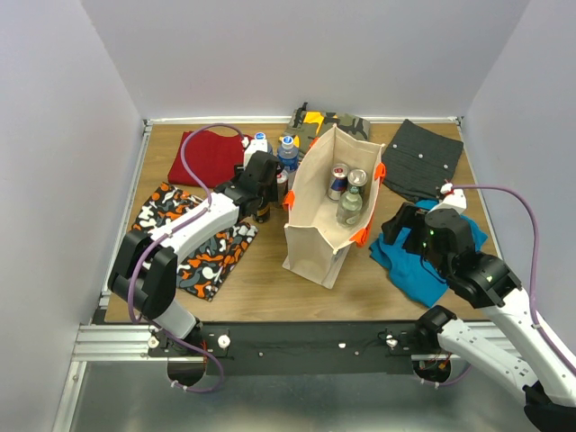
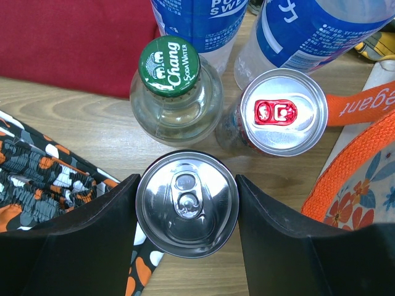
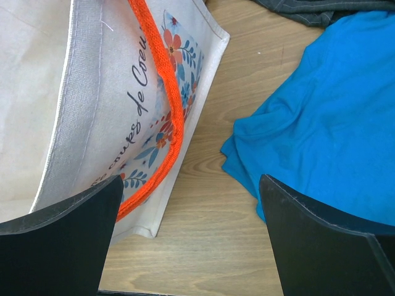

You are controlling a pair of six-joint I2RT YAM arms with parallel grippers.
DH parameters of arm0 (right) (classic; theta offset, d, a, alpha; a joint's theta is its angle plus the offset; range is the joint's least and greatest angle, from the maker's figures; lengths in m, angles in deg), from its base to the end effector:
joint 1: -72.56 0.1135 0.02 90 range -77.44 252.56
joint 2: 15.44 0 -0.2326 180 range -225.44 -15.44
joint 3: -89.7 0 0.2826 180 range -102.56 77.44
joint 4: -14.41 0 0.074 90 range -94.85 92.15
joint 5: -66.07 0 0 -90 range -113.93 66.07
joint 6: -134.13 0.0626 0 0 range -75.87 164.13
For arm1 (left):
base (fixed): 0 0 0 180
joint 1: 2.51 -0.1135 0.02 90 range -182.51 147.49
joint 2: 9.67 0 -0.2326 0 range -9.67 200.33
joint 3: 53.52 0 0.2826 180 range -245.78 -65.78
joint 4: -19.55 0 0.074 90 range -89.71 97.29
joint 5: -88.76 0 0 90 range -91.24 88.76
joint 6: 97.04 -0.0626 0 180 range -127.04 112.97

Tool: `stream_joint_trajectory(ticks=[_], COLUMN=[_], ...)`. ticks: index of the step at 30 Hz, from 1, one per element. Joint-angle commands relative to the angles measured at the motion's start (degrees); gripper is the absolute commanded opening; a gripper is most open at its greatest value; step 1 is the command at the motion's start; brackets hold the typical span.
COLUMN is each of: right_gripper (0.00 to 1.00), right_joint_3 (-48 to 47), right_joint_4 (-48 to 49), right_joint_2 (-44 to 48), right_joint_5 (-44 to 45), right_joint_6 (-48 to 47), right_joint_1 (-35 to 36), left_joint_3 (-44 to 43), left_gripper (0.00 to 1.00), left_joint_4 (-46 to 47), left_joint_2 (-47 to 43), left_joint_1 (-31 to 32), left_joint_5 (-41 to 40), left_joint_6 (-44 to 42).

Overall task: Take the beverage out of the canvas bag
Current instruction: Place the drink at the center of the board.

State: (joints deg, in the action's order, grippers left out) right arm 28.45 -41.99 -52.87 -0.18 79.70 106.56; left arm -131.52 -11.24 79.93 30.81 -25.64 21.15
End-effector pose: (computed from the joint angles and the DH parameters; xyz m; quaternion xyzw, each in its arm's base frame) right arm 0.1836 0.0934 0.2983 0.1106 0.8569 0.1200 0.4891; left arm 0.3417 -0.1937 0.2009 -0.0452 0.8972 -0.0356 0.4379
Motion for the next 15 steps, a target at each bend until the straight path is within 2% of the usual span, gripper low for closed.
stream_joint_trajectory(ticks=[1,8,15], right_gripper=[1.0,1.0,1.0], right_joint_3=[1.1,1.2,1.2], right_joint_4=[1.3,1.3,1.4], right_joint_2=[0.4,0.7,1.2], right_joint_5=[1.0,0.9,0.8], right_joint_6=[0.6,0.6,0.5], right_joint_1=[-0.2,-0.2,-0.2], left_joint_3=[-0.5,-1.1,-1.2], left_gripper=[0.66,0.81,0.81], left_joint_4=[1.8,1.1,0.2], left_joint_2=[-1.0,-1.7,-2.5], left_joint_1=[-0.2,-0.2,-0.2], left_joint_5=[-0.5,0.0,-0.4], left_joint_6=[1.1,0.4,0.5])
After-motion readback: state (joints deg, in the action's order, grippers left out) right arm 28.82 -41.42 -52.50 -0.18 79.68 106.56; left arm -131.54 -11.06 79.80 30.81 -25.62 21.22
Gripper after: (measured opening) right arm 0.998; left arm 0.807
